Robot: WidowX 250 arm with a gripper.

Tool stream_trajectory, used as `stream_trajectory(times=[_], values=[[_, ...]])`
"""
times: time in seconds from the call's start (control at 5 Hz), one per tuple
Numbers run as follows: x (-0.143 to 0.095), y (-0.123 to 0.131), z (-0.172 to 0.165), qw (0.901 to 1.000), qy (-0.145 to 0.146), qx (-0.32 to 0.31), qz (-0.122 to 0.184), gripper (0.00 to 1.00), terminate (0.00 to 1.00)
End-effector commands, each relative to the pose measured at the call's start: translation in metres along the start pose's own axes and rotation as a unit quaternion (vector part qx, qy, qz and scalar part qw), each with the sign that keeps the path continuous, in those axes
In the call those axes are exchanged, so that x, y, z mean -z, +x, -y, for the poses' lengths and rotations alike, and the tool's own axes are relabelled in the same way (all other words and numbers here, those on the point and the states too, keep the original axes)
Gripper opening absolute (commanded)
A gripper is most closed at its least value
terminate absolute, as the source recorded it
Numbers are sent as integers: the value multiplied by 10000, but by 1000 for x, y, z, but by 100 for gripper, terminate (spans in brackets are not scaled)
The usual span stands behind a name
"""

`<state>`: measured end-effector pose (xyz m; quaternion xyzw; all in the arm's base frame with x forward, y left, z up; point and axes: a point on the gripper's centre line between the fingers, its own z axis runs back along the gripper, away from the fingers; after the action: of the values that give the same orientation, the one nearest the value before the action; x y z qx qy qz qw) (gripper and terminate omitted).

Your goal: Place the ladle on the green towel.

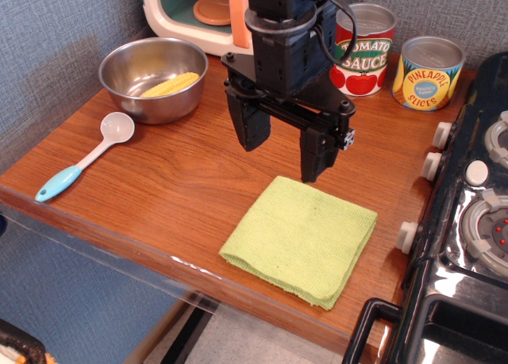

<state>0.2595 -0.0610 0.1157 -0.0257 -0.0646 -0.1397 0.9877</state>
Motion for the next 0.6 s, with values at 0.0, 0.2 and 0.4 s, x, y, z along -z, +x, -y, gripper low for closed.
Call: stream_trajectory(times=[0.0,0.2,0.4], values=[[0,0,0,10000,0,0,0,100,0],[-4,-13,-31,9995,67,-297,38,100,0],[-9,-38,-75,9965,381,-738,-39,100,0]])
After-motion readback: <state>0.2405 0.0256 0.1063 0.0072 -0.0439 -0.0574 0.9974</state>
